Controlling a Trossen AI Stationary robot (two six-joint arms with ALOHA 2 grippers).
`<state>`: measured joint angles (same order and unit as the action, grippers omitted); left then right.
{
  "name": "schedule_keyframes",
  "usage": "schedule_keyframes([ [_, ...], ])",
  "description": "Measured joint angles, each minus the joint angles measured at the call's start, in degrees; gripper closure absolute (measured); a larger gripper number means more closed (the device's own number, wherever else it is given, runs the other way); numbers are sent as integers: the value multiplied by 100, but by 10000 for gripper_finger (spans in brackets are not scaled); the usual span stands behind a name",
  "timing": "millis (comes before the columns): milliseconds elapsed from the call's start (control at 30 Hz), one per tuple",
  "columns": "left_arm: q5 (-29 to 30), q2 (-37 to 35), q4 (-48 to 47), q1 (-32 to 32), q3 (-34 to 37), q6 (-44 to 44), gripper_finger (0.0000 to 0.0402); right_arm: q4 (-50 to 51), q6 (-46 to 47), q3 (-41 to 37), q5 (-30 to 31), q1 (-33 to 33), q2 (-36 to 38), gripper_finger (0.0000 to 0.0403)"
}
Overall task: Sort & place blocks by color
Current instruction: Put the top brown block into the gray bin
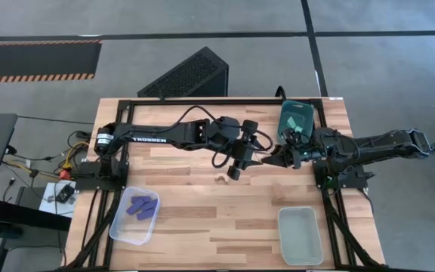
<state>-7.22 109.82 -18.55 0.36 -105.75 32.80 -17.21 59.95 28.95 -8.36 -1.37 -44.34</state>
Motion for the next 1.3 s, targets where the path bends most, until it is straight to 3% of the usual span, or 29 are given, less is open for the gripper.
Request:
schedule_keyframes([
  [167,-48,0,0,0,0,43,220,-1,1,0,2,-2,-1,248],
  [500,-63,-4,-33,-2,0,78,308,7,40,0,-1,-2,2,247],
  [833,223,-4,-39,0,0,34,287,18,-65,0,90,107,15,215],
  [1300,366,-122,-134,28,-11,-326,294,72,-38,-2,217,418,423,223],
])
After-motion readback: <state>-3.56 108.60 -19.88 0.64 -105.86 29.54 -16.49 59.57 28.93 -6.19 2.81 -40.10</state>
